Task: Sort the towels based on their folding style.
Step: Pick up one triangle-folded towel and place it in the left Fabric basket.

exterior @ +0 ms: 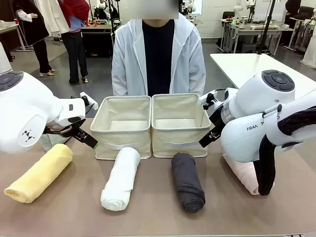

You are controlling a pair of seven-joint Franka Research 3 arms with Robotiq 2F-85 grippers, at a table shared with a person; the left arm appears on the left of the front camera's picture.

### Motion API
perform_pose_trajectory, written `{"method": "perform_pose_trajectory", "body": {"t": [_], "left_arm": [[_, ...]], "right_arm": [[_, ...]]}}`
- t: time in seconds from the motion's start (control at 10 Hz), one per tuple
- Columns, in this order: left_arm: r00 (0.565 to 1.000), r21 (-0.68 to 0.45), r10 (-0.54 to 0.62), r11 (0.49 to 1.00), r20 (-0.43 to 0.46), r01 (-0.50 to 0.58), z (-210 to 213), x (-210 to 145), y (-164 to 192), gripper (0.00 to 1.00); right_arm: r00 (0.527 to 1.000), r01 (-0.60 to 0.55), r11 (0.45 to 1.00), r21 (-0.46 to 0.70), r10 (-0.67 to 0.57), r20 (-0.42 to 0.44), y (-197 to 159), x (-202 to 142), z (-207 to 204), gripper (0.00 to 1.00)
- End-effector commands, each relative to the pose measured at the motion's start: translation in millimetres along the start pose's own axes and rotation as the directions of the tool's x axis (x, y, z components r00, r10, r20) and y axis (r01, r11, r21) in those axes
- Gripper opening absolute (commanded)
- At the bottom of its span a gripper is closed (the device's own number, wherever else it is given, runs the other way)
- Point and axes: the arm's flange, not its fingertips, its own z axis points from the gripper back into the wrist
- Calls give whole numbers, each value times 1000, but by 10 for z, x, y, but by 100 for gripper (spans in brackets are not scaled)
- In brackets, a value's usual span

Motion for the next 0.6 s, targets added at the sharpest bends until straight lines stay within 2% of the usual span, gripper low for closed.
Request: {"method": "perform_pose_trajectory", "body": {"t": [0.0, 0.1, 0.2, 0.5], "left_arm": [[1000, 31, -4, 1000, -10, 4, 383, 95, 68, 100], [999, 19, -6, 1000, -35, 6, 807, 220, 146, 100], [997, 7, -14, 1000, -70, 14, 1167, 488, 275, 100], [995, 44, -33, 998, -93, 37, 2122, 996, 363, 100]], "right_arm": [[1000, 3, 1000, -30, -3, -2, 33, 153, 364, 100], [1000, 22, 999, -25, -22, -12, 65, 354, 784, 100], [998, 57, 997, -59, -59, -21, 36, 599, 1157, 100], [989, 145, 984, -107, -148, -27, -94, 1177, 2103, 100]]}}
